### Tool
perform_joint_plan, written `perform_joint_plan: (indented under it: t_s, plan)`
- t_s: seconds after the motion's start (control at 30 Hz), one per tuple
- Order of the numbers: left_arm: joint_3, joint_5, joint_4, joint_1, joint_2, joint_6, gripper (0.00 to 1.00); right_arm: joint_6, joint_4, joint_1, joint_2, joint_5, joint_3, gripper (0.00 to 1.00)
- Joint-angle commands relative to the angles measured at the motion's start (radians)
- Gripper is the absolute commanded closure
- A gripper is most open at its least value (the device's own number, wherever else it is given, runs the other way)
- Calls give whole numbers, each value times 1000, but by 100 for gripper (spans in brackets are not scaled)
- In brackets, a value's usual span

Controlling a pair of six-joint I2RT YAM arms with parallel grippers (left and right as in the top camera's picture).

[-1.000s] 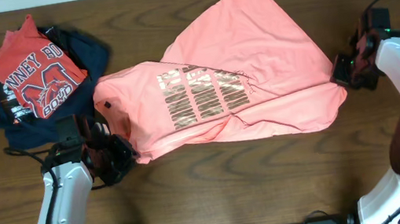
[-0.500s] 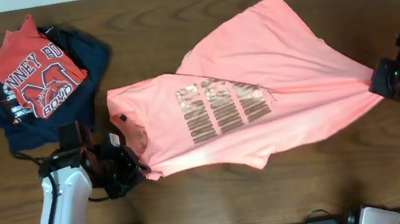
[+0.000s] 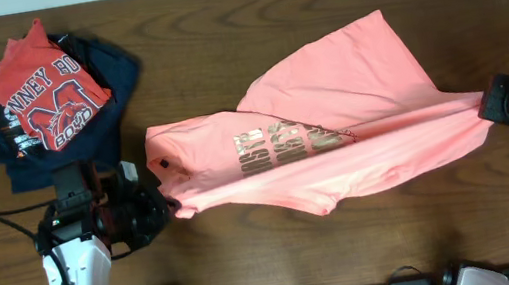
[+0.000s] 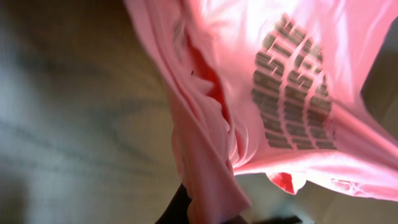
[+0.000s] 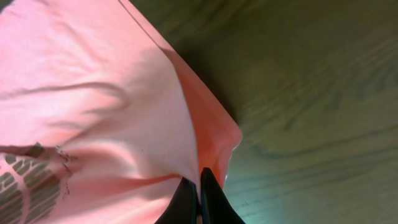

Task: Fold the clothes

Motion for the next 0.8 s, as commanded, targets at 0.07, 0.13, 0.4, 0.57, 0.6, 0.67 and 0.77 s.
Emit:
perform_joint_plan:
  t_s: [0.07,0.13,0.4,0.57,0.6,0.67,0.77]
  plan:
    - [22,-3,105,8,11,-64,94,-21,36,5,79,-99,2,99]
    - [22,-4,134,8,19,-79,94,-35,66,7,116,-166,2,99]
    - [22,-69,163,8,114,-79,94,-4,284,40,261,-288,2,99]
    - [22,-69,189,8,208,-79,94,5,409,84,351,-306,2,99]
    - [22,-69,213,8,225,-79,94,18,437,93,370,-305,2,99]
    - [22,-69,269,8,255,-81,94,65,492,109,404,-306,2,99]
    - [22,-69,337,8,295,-83,94,120,565,132,454,-306,2,99]
